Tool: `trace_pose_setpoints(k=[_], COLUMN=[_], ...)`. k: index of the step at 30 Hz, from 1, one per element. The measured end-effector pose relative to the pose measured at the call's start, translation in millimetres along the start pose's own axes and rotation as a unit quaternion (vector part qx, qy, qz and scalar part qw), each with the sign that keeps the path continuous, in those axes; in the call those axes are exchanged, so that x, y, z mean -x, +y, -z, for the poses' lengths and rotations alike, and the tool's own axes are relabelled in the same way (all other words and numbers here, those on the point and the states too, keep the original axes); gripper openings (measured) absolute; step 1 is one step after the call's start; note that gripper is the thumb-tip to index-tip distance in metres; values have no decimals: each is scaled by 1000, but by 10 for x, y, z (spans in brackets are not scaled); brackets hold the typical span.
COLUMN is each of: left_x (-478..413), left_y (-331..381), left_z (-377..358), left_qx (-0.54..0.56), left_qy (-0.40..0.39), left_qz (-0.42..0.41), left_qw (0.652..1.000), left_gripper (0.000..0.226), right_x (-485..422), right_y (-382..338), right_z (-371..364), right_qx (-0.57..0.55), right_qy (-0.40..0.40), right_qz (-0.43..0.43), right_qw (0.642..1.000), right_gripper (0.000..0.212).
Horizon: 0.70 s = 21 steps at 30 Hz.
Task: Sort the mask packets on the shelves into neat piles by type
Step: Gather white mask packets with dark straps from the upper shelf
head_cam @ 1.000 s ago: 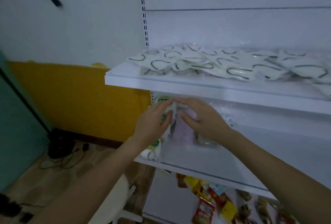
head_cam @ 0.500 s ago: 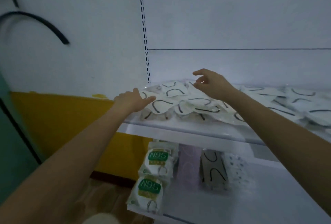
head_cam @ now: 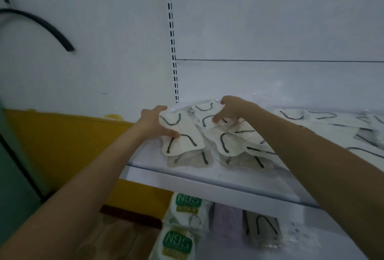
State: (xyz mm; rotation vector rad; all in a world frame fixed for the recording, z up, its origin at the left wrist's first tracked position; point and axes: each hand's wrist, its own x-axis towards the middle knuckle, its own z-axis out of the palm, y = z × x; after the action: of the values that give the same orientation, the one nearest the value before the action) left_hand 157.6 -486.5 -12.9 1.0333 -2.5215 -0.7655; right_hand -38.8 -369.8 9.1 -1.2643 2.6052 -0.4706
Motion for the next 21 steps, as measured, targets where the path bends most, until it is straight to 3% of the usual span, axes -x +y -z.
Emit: trace_pose_setpoints(k=[3, 6, 8, 13, 15, 17, 19, 21], left_x=[-32, -57, -115, -391, -528, -621, -679, -714], left_y=[-41, -3, 61, 405, 625, 845, 1002, 1061], left_z=[27, 38, 42, 23, 5, -38, -141, -290], left_qx=[70, 195, 247, 338, 409, 490, 524, 487], left_qy=[7, 18, 43, 149, 146, 101, 72, 99], left_qz=[1, -26, -46, -89, -88, -82, -95, -125], left_qw=[998, 980, 967, 925, 896, 862, 844, 859], left_gripper=[85, 50, 40, 36, 34, 47, 61, 53], right_x=[-9, 3, 34, 199, 278, 341, 390, 404], right_y=[1, 69, 129, 326, 366, 368, 343, 328], right_z=[14, 78, 159, 432, 498, 496, 420, 318], right_qx=[-41, -146, -226, -415, -471, -508, -485, -427], right_qy=[15, 53, 99, 213, 214, 206, 215, 235], right_qz=[11, 36, 56, 94, 90, 89, 82, 82], right_qw=[999, 987, 967, 879, 851, 832, 843, 869], right_gripper=[68, 66, 63, 49, 48, 50, 51, 52])
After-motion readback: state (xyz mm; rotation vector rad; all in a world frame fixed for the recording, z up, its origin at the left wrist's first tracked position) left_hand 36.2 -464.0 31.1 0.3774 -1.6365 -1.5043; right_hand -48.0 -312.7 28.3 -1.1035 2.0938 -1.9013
